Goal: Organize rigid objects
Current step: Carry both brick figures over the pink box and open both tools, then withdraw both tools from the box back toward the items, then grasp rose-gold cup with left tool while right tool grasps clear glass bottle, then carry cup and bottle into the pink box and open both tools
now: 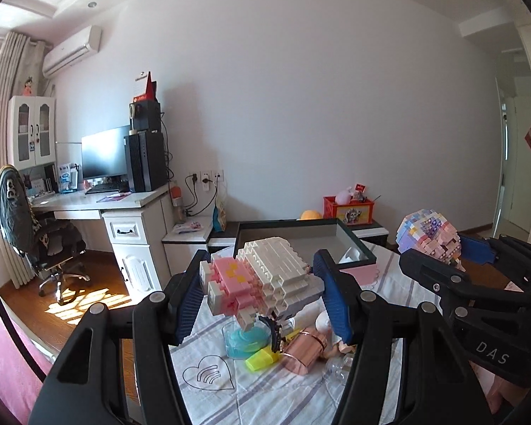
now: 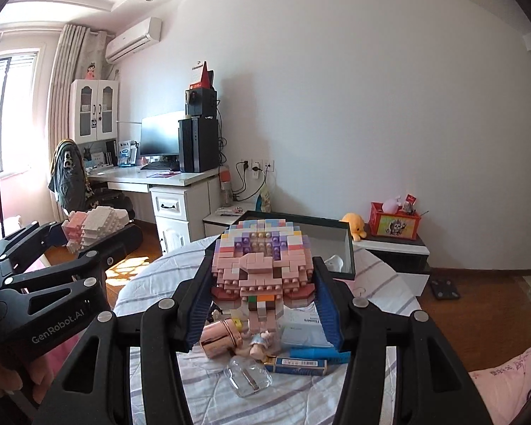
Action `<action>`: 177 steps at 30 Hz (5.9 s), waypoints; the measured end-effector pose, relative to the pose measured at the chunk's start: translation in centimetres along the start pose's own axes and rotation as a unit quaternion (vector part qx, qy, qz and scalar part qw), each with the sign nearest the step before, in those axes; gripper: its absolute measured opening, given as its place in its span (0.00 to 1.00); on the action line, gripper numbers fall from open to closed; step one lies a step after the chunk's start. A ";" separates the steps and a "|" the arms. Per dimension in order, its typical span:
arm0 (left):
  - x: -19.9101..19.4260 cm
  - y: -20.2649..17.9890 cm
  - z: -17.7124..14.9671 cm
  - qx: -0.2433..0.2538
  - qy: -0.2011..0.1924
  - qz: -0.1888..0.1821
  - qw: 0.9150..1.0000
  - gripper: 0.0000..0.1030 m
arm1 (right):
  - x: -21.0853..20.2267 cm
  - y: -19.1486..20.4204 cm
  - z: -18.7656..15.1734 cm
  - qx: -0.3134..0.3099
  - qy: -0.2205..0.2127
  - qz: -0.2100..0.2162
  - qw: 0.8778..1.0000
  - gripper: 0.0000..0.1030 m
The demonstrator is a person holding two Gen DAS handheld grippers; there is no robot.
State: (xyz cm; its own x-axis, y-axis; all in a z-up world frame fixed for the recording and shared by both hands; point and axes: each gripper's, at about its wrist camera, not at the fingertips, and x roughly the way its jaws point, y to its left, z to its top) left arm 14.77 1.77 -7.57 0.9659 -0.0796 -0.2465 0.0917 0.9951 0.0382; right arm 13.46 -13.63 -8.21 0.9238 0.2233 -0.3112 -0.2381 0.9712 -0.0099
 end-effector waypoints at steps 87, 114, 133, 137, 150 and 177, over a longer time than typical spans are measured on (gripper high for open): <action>-4.3 1.3 1.1 -0.015 -0.002 0.038 0.999 1.00 | -4.1 0.6 1.3 0.033 -0.022 -0.046 0.998 1.00; 5.7 2.8 -7.9 -0.020 0.176 0.020 0.984 1.00 | 5.8 -2.5 -8.2 0.055 0.147 -0.050 0.986 1.00; 10.0 3.3 -11.5 -0.033 0.237 -0.019 0.971 1.00 | 11.6 -1.6 -12.9 0.037 0.220 0.040 0.974 0.52; 10.7 1.0 -11.4 -0.012 0.233 -0.046 0.971 1.00 | 10.3 -2.9 -12.5 0.036 0.209 0.029 0.977 0.53; 14.0 -4.2 -11.8 0.037 0.247 -0.070 0.966 0.73 | 9.8 -7.7 -12.9 0.078 0.202 0.010 0.976 0.53; 10.5 -3.3 -8.6 0.011 0.195 -0.090 0.977 0.47 | 8.3 -5.4 -10.0 0.060 0.157 0.024 0.986 0.53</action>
State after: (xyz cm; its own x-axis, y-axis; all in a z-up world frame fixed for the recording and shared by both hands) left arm 22.53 -1.87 -18.64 0.7685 -0.2190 -0.6012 0.2603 0.9653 -0.0189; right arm 19.45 -17.88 -20.25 0.7696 0.2510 -0.5872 -0.2250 0.9671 0.1185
